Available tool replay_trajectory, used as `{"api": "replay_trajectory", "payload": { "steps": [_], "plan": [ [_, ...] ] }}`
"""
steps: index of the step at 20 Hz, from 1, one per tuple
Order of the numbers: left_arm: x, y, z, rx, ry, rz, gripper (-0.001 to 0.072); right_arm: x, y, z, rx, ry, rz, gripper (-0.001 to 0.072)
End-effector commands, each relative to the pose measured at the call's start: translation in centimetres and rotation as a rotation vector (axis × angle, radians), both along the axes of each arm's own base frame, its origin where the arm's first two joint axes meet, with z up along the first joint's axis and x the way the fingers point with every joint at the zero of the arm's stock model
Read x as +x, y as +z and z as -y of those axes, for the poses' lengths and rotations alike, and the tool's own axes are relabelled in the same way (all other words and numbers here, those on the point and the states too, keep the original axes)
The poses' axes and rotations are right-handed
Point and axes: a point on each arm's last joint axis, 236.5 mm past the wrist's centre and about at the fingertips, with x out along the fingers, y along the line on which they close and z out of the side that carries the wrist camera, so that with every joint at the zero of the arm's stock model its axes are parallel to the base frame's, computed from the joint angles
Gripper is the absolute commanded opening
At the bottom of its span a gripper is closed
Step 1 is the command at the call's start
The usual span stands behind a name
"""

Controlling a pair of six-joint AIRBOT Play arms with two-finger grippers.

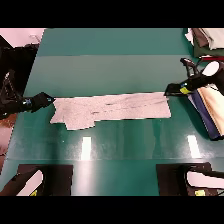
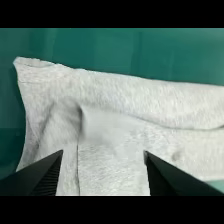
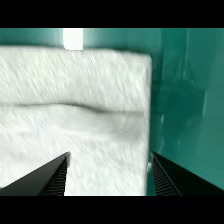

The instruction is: Fold the shirts.

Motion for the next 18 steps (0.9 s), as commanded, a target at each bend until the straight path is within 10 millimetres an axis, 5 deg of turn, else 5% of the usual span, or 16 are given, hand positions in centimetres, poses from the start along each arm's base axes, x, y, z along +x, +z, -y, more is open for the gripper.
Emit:
{"api": "replay_trajectory", "payload": {
  "steps": [1,3,4,6,12,18],
  "plan": [
    [0.6,-1.3,-0.2,-0.040,0.043,-0.041,0.0611,2.1,0.6,-2.3,0.110,0.015,0.021,0.0580],
    [-0.3,-1.6,0.6,-0.061,0.013,-0.077,0.0608,0.6,0.7,-1.4,0.153,0.044,-0.026,0.0578],
    [-1.0,-1.8,1.2,-0.072,-0.013,-0.104,0.0462,-0.4,0.3,-0.4,0.165,0.048,-0.061,0.0578],
    [-1.9,-2.0,1.9,-0.073,-0.068,-0.127,0.0017,-2.5,-0.6,1.2,0.224,0.040,-0.123,0.0577],
    [-1.8,-1.8,2.3,-0.095,-0.076,-0.120,0.0021,-4.8,-4.9,4.3,0.396,-0.133,-0.121,0.0542],
    [-2.2,-1.8,2.8,-0.110,-0.091,-0.136,0.0021,-4.1,-6.8,1.2,0.491,-0.104,-0.140,0.0504]
  ]
}}
